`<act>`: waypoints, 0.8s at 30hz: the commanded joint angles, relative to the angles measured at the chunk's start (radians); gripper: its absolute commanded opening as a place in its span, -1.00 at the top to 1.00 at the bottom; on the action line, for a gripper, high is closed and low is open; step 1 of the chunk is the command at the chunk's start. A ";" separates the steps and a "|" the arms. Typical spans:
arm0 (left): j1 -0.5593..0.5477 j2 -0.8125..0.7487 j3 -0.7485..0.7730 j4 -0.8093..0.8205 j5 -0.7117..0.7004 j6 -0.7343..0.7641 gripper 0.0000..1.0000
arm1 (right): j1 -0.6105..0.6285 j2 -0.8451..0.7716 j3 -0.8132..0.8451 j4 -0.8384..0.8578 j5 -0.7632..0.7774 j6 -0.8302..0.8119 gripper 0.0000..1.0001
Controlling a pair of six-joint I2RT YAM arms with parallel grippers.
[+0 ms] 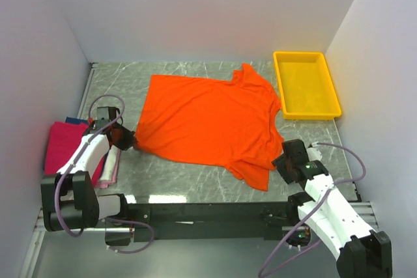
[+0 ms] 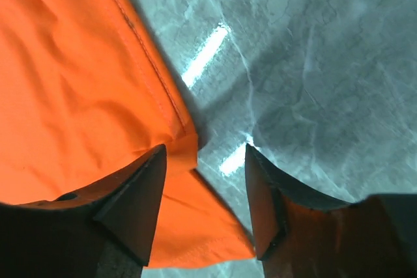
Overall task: Fold and stack the t-shirts
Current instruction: Flatten the tshirt out
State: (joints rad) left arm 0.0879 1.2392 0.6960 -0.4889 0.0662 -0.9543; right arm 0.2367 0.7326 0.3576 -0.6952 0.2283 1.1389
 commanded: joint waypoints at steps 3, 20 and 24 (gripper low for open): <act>0.004 0.005 -0.006 0.024 0.021 0.020 0.99 | -0.004 -0.058 0.118 -0.105 0.037 -0.056 -0.19; 0.004 0.031 -0.016 0.039 0.020 0.020 0.99 | 0.650 0.169 0.282 -0.099 0.138 -0.074 0.33; 0.004 0.037 -0.016 0.041 0.012 0.022 0.99 | 0.788 0.303 0.381 -0.070 0.204 -0.137 0.12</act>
State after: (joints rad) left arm 0.0887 1.2747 0.6884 -0.4744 0.0818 -0.9539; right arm 0.9569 0.9771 0.6582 -0.8108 0.3328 1.0523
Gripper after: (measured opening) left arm 0.027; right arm 0.429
